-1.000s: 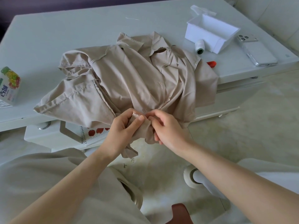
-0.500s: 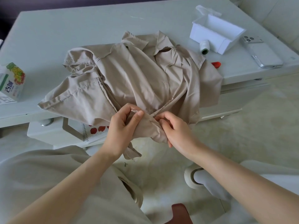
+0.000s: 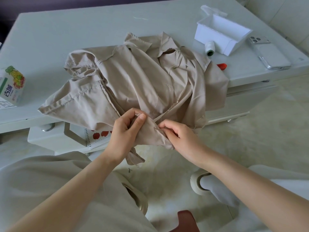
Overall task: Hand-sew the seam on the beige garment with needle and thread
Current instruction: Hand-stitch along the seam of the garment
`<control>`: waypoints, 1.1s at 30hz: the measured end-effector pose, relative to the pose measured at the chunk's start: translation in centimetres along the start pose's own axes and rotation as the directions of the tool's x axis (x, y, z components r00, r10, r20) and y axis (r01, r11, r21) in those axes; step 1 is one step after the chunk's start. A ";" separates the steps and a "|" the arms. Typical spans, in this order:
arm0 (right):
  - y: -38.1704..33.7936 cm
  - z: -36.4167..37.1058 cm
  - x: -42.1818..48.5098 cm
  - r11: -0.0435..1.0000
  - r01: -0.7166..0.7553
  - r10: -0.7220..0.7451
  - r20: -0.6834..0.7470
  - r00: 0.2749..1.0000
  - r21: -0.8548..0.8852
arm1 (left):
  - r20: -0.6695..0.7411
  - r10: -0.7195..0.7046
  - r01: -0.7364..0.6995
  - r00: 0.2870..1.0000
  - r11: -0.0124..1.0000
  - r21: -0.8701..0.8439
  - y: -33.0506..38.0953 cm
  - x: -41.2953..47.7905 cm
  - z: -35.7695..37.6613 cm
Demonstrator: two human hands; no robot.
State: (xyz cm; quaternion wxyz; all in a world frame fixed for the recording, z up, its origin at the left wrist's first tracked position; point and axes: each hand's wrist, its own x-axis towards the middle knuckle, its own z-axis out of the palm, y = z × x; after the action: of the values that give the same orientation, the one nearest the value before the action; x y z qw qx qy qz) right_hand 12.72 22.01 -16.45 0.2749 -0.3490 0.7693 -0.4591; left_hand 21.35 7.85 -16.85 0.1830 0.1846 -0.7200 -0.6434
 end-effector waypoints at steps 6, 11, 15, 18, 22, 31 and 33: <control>0.0 0.1 0.1 0.999 0.036 -0.036 0.002 0.999 0.011 | -0.004 -0.023 0.023 1.000 0.999 -0.035 -0.1 0.1 -0.1; 0.1 0.3 0.1 0.999 0.041 -0.040 -0.026 0.999 0.033 | 0.014 -0.035 0.035 0.999 0.999 -0.025 -0.1 0.1 -0.1; 0.1 0.4 -0.1 0.999 0.009 -0.009 -0.014 1.000 0.041 | 0.003 -0.028 0.028 1.000 0.999 -0.023 -0.1 0.1 -0.1; 0.2 0.4 0.0 0.999 -0.021 0.021 0.000 1.000 0.041 | -0.009 -0.023 0.023 1.000 0.999 -0.024 0.0 0.0 -0.1; 0.3 0.4 0.0 0.998 -0.050 0.050 0.013 0.999 0.038 | 0.004 -0.029 0.029 1.000 0.999 -0.034 0.1 0.0 0.1; -0.4 0.3 -0.2 0.997 -0.002 0.000 0.018 1.000 0.073 | 0.007 -0.027 0.027 1.000 0.999 -0.024 0.0 0.1 -0.1; -0.6 0.3 -0.2 0.997 0.015 -0.016 0.002 1.000 0.075 | 0.014 -0.028 0.028 1.000 1.000 -0.005 -0.2 0.1 -0.2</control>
State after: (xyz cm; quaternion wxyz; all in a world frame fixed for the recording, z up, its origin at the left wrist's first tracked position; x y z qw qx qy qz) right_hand 13.25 21.82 -16.04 0.2852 -0.3449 0.7484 -0.4895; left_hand 21.37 7.64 -16.99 0.1693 0.1895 -0.7170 -0.6491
